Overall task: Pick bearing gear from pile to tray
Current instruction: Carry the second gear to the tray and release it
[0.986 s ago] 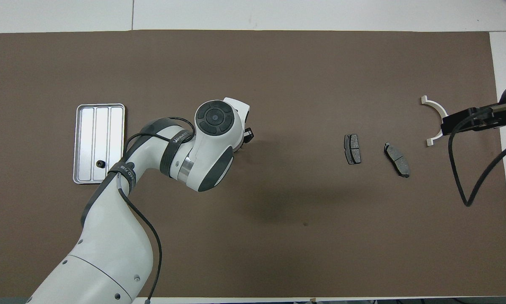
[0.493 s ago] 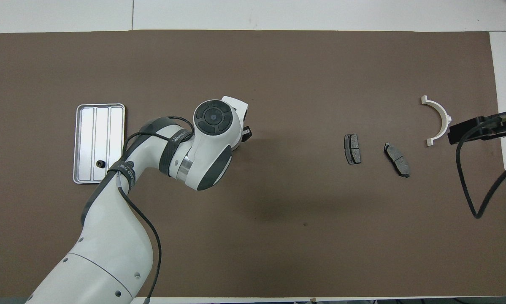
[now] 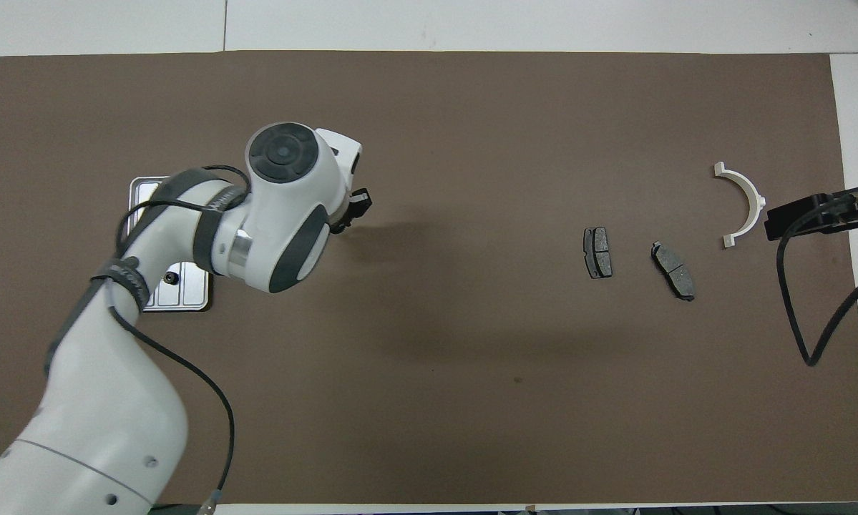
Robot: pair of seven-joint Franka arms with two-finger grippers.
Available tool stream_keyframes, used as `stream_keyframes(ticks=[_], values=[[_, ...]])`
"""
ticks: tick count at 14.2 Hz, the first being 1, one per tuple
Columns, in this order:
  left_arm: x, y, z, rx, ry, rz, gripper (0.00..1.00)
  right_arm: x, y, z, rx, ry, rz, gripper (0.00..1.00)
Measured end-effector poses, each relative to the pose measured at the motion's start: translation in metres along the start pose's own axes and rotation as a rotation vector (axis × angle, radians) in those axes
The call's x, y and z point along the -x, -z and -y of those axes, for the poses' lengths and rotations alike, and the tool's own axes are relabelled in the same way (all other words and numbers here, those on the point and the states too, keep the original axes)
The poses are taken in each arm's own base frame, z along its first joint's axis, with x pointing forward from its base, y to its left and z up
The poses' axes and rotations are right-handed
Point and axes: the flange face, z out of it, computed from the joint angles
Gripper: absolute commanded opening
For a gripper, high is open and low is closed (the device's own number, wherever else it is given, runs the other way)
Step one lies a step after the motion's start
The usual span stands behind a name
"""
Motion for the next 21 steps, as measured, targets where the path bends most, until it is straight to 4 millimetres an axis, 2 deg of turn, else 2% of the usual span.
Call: stream_keyframes(ticks=[2, 4, 5, 7, 11, 16, 19, 20, 21], values=[[-0.044, 0.028, 0.08, -0.003, -0.084, 0.019, 0.22, 0.0, 0.0, 0.0, 0.0, -0.02, 0.0, 1.0], [-0.074, 0.029, 0.15, 0.001, -0.164, 0.031, 0.22, 0.0, 0.0, 0.0, 0.0, -0.025, 0.0, 1.0], [-0.083, 0.023, 0.175, 0.002, -0.2, 0.04, 0.22, 0.0, 0.0, 0.001, -0.001, -0.025, 0.0, 1.0], [-0.094, 0.007, 0.207, 0.009, -0.242, 0.029, 0.22, 0.0, 0.0, 0.002, -0.006, -0.024, -0.002, 1.0], [-0.099, -0.033, 0.238, 0.019, -0.255, -0.02, 0.23, 0.0, 0.0, 0.004, -0.024, -0.023, -0.003, 1.0], [-0.097, -0.053, 0.242, 0.019, -0.262, -0.021, 0.23, 0.0, 0.0, 0.004, -0.025, -0.023, -0.003, 1.0], [-0.092, -0.063, 0.242, 0.02, -0.263, -0.022, 0.28, 0.0, 0.0, 0.004, -0.025, -0.023, -0.003, 1.0], [-0.09, -0.067, 0.243, 0.02, -0.263, -0.021, 0.31, 0.0, 0.0, 0.004, -0.025, -0.023, -0.004, 1.0], [-0.089, -0.068, 0.243, 0.02, -0.264, -0.023, 0.44, 0.0, 0.0, 0.005, -0.025, -0.023, -0.004, 1.0]])
